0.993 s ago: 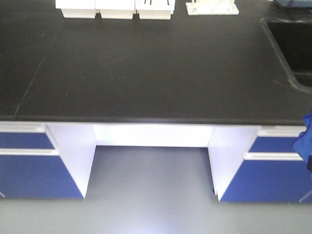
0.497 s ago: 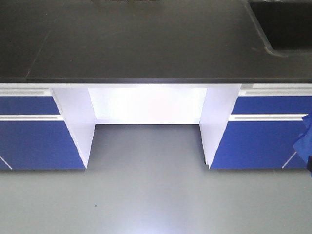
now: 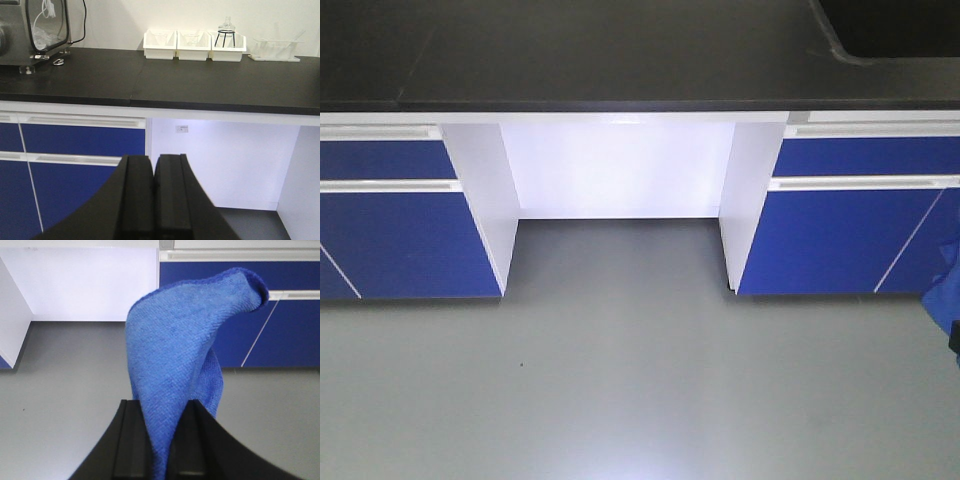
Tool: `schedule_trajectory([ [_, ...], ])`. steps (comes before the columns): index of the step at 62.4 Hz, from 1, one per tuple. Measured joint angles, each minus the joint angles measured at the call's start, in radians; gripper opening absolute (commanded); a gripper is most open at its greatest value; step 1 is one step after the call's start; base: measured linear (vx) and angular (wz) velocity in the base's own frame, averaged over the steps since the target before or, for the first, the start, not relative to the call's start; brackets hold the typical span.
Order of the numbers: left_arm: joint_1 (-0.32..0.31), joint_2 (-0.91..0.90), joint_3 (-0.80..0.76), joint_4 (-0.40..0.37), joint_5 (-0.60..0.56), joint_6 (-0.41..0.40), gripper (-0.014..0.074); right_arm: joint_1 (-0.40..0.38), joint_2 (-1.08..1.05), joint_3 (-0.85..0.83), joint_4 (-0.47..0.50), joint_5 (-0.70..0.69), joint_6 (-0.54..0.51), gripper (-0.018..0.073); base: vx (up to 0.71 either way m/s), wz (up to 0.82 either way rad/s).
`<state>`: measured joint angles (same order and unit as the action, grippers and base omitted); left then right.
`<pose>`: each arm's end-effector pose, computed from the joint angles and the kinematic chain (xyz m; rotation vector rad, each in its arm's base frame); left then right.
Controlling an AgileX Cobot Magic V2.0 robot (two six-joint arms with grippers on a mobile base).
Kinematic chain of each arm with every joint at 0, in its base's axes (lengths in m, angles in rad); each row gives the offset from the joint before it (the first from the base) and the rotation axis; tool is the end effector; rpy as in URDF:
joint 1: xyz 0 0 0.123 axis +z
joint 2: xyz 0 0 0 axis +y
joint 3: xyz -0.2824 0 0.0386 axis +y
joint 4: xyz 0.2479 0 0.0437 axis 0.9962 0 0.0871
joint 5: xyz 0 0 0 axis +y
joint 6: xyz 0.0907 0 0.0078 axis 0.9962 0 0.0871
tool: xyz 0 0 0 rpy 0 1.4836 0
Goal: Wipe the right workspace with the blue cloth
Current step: 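Hold the blue cloth in the right gripper while the base backs away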
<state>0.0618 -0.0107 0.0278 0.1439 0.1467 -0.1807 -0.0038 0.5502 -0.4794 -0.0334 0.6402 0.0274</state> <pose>0.0563 0.0054 0.1911 -0.0983 1.6431 0.0352 0.1036 -0.0022 0.2764 0.0161 2.1942 -0.0237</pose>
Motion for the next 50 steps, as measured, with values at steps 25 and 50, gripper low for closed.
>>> schedule_trajectory([
  [25, 0.000, 0.000, 0.000, 0.000, 0.000, 0.000, -0.0006, 0.000, 0.000, 0.000, 0.000, 0.025, 0.000, -0.0003, -0.28, -0.02],
  [50, 0.000, 0.000, 0.000, 0.000, 0.000, 0.000, -0.0006, 0.000, 0.000, 0.000, 0.000, 0.025, 0.000, -0.0002, -0.21, -0.14],
])
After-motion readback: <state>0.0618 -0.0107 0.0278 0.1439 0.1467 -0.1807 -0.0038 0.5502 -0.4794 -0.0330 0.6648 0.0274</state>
